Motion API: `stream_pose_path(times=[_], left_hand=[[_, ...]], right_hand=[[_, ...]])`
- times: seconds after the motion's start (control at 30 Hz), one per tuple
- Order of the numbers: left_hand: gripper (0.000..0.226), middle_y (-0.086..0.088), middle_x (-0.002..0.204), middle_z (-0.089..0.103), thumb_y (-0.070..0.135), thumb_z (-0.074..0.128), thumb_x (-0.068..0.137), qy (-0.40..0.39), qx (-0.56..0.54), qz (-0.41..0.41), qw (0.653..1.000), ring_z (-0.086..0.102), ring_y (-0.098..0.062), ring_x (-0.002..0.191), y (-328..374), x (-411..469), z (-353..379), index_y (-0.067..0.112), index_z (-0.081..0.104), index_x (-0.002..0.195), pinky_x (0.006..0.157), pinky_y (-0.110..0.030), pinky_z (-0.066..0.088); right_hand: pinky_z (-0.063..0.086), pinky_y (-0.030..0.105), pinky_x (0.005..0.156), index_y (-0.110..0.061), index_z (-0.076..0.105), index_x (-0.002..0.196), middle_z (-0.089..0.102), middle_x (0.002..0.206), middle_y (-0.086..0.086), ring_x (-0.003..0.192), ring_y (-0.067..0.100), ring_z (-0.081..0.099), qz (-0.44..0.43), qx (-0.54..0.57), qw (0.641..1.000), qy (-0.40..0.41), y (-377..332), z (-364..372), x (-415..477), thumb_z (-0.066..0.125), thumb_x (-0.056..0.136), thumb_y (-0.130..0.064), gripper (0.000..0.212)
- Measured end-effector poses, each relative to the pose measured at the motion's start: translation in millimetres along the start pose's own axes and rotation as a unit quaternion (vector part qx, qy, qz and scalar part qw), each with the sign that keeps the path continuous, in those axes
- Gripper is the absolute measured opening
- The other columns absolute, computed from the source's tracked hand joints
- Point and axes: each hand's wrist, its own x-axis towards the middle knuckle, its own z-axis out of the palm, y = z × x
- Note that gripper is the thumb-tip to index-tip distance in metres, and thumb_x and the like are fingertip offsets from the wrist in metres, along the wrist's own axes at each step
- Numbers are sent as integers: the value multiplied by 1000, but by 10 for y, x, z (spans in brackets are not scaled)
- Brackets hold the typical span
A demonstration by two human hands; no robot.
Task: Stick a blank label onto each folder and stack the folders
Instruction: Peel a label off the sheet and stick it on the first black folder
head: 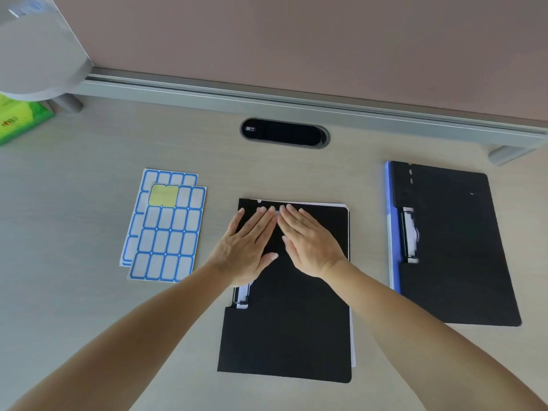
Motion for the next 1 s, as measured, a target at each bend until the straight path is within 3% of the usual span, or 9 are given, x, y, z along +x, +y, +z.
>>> stream_pose_path(times=[0.5,0.63,0.8,0.9,1.0], left_hand=[[89,-11,164,-12,67,9,94,-6,-9,0,1000,-14,-26,151,60,56,-21,4,-7,155,123,-45,-4],[90,-12,163,-17,67,5,93,-12,-5,-6,1000,-19,-26,150,85,55,-61,3,-10,154,123,-45,-8],[90,-11,163,-18,68,2,91,-20,-22,-32,999,-21,-25,150,151,59,-60,6,-12,155,123,-46,-7],[91,-11,165,-11,67,11,91,-25,-27,-35,999,-15,-25,151,147,109,-134,6,-7,156,123,-46,-4],[92,-12,166,-7,65,24,93,-30,-38,-36,998,-10,-26,152,118,177,-210,5,-3,156,124,-46,-2]], right_hand=[[24,42,120,-3,38,147,31,157,12,149,23,22,21,9,998,-59,-5,-77,27,29,102,-35,56],[14,40,123,-3,24,152,17,162,11,151,21,9,16,-27,995,-99,1,-143,33,19,100,-51,71],[2,39,123,-4,8,154,-1,163,12,151,23,-6,30,-66,989,-126,-55,-149,2,7,97,-55,77],[-3,39,123,-6,-1,154,-10,163,9,150,21,-14,40,-72,987,-141,-56,-151,29,5,98,-55,75],[1,41,123,-7,-1,154,-10,163,8,150,20,-13,44,-69,987,-139,-28,-164,72,8,100,-54,72]])
